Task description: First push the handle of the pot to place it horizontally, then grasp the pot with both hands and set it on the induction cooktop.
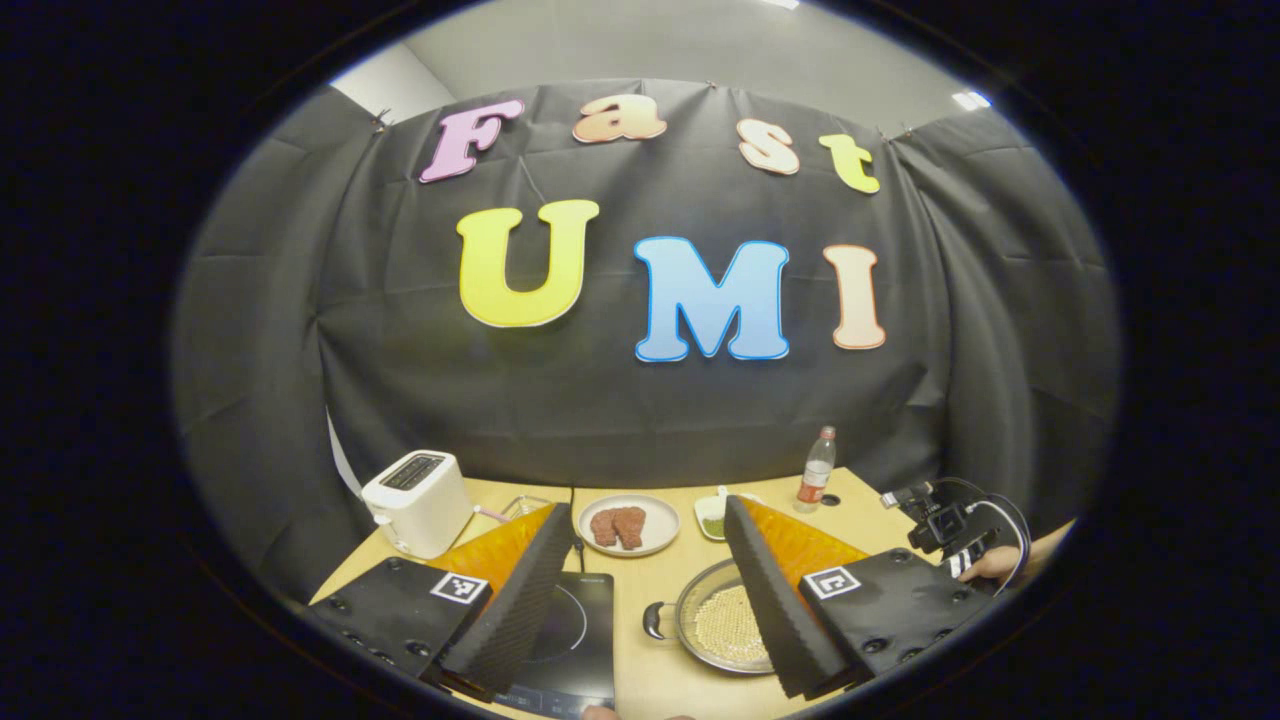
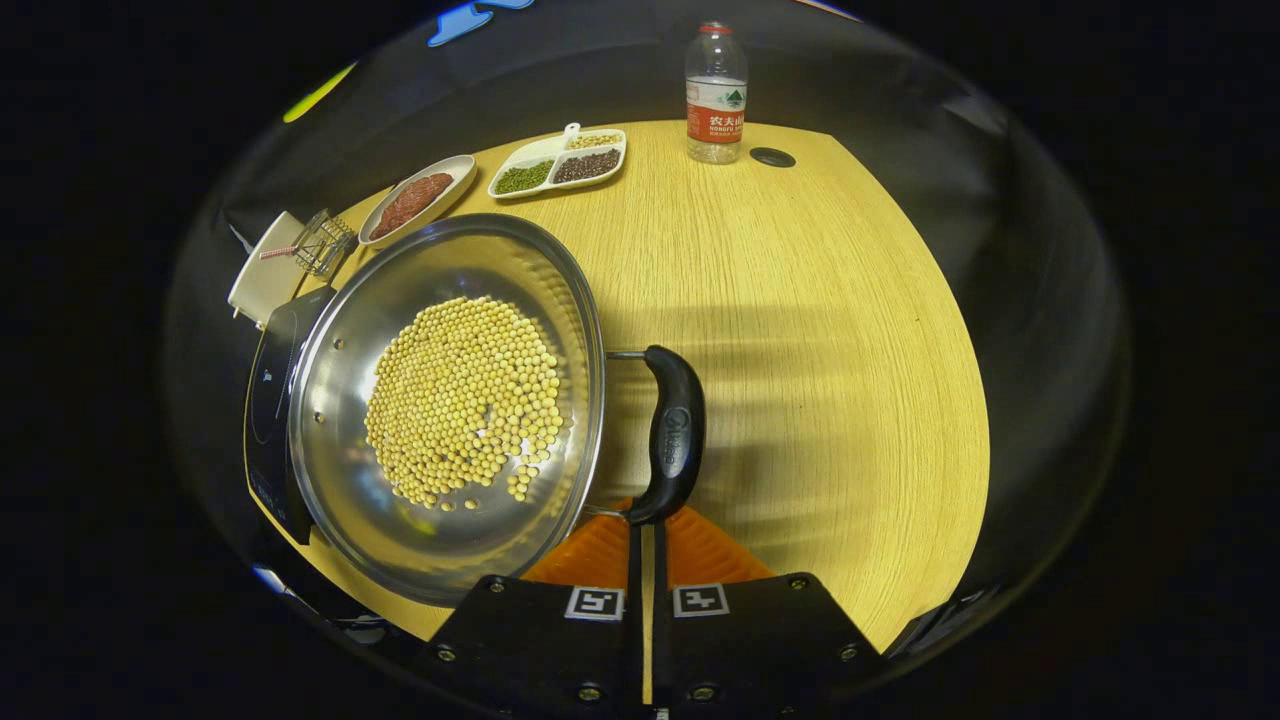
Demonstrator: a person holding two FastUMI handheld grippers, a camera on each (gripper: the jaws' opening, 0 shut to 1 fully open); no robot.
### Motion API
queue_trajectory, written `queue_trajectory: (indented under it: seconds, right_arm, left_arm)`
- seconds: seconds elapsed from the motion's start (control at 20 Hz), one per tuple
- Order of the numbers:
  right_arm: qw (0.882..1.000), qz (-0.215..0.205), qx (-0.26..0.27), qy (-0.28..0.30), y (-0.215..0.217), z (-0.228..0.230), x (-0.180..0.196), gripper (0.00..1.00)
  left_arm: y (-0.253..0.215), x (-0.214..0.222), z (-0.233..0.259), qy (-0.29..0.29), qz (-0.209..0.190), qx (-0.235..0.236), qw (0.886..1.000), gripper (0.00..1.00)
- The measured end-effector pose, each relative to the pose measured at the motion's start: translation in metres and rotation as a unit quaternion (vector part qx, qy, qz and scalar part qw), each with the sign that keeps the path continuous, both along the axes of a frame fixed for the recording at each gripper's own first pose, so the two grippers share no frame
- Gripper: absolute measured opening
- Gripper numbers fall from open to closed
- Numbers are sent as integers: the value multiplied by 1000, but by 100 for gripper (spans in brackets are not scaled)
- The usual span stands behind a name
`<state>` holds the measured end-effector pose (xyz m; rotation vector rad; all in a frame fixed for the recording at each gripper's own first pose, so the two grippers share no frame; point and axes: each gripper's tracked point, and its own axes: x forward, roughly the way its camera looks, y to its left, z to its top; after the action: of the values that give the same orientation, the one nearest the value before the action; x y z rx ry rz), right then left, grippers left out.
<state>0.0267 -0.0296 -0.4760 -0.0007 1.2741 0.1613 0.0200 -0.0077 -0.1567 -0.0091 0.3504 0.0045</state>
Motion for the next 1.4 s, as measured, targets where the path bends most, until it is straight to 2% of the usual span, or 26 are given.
queue_trajectory:
  seconds: [0.2,0.25,0.3,0.35,0.4,0.5,0.55,0.75,0.9,1.2,1.35,1.4]
  right_arm:
    - [999,0,-18,-29,-10,14,-3,4]
    - [999,-1,-17,-42,-11,21,-4,8]
    - [998,-5,-21,-54,-14,25,-5,31]
    - [997,-7,-31,-67,-20,30,-6,41]
    - [996,-8,-36,-83,-23,41,-9,73]
    - [993,-18,-30,-114,-21,61,-13,94]
    - [991,-26,-23,-130,-19,70,-15,100]
    - [979,-56,15,-193,-3,100,-15,100]
    - [973,-70,32,-218,4,107,-14,100]
    - [972,-96,33,-209,6,87,-4,100]
    - [971,-98,24,-215,4,77,6,100]
    - [971,-98,20,-217,4,72,9,100]
  left_arm:
    - [-1,1,-16,15,-10,-2,1000,99]
    - [-2,2,-20,18,-14,-3,1000,99]
    - [-3,4,-24,21,-19,-4,1000,99]
    - [-4,4,-27,23,-24,-6,999,99]
    - [-5,5,-29,25,-30,-8,999,99]
    - [-9,8,-36,31,-40,-10,999,99]
    - [-10,8,-42,36,-45,-11,998,99]
    - [-20,12,-71,64,-73,-24,995,99]
    - [-31,16,-101,98,-96,-37,990,99]
    - [-38,25,-178,167,-114,-48,978,99]
    - [-32,34,-222,195,-102,-53,974,100]
    - [-30,35,-235,204,-96,-58,973,96]
